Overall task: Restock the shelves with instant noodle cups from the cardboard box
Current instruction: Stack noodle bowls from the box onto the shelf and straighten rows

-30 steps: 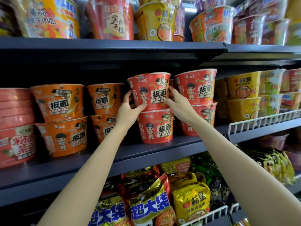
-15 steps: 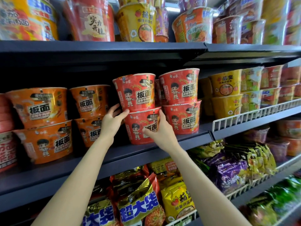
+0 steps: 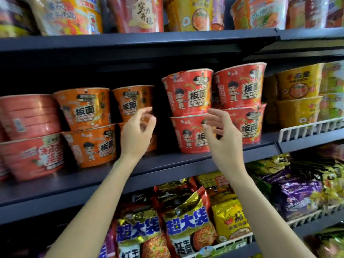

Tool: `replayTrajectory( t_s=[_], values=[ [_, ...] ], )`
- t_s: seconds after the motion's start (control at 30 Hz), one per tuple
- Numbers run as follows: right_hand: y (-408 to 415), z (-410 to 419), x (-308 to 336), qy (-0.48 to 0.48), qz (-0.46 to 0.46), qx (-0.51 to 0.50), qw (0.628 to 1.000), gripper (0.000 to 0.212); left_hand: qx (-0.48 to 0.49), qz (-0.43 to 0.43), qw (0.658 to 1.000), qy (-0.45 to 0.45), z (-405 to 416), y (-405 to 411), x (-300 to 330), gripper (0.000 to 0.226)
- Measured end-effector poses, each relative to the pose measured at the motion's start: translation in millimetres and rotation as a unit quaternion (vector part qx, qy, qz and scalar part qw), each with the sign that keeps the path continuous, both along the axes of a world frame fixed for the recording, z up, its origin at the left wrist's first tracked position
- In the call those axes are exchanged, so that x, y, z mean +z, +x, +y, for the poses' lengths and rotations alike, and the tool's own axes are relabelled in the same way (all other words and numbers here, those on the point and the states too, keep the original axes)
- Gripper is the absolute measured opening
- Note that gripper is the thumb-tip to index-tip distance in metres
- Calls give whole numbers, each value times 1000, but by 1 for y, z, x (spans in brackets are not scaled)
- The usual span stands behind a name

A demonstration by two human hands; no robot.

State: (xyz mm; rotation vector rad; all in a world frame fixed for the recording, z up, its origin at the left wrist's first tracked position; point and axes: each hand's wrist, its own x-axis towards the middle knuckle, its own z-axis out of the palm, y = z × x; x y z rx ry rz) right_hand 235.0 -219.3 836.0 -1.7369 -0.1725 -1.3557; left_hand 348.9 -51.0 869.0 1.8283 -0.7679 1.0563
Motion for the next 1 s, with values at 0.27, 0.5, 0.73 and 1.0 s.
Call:
replayTrajectory(
  t_s=[0.27, 0.5, 0.73, 1.0],
  values=[
    [84, 85, 32, -163, 192, 102, 962, 51, 61, 170, 981, 73, 79, 34, -15, 54],
    [164, 93, 42, -108, 304, 88, 942, 98, 62, 219, 959, 167, 72, 57, -2, 82],
    [142, 93, 29, -127, 270, 53, 953, 79, 11, 256, 955, 148, 80, 53, -2, 82],
    [76, 71, 18, -130, 189, 112, 967, 68, 7, 120, 989, 85, 85, -1, -21, 68]
  ],
)
